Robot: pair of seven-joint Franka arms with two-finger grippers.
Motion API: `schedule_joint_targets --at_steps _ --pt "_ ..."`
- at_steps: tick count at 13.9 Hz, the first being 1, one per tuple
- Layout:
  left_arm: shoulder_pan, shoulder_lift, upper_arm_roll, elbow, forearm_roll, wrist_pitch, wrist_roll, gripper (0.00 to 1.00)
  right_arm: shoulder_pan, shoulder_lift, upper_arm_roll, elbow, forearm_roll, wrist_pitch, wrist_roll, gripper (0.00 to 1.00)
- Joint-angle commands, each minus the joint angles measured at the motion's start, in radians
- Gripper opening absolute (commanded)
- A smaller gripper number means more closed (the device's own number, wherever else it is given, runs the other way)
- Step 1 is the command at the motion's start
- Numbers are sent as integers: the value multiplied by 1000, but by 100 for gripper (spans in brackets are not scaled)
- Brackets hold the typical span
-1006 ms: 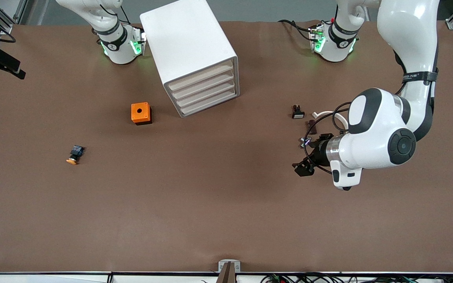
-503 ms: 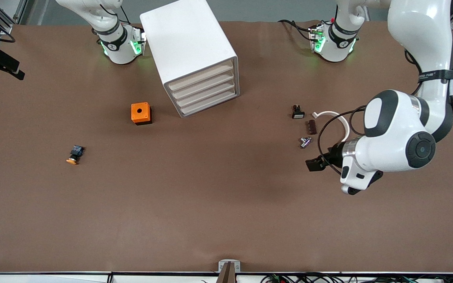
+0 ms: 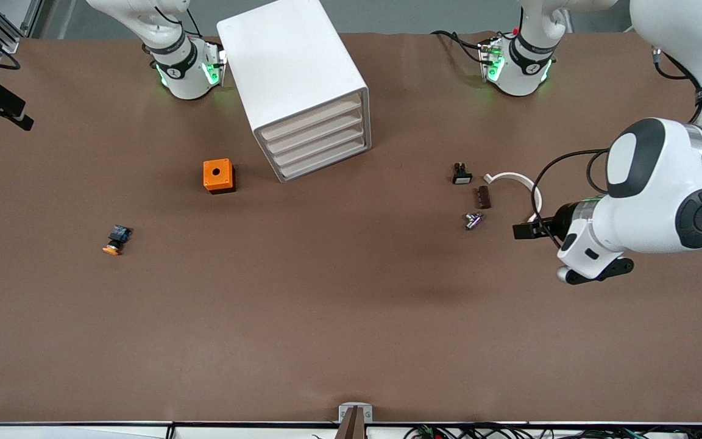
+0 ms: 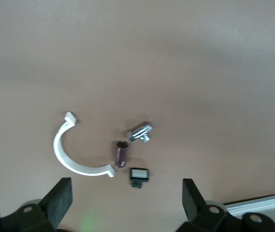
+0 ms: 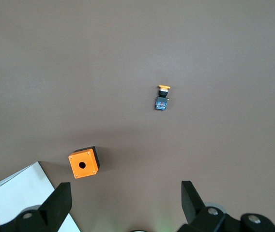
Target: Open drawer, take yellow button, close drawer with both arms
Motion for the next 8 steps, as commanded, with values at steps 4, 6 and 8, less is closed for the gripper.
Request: schedule_joint_targets --at_steps 4,6,8 --pt "80 -136 -8 -153 48 8 149 100 11 -27 -7 -23 -1 2 -62 100" --pt "93 -168 -8 -191 54 14 191 100 12 -27 -3 -21 -1 2 -62 100" --pt "111 -216 -8 -244 54 41 204 100 17 -27 2 -21 -4 3 -61 100"
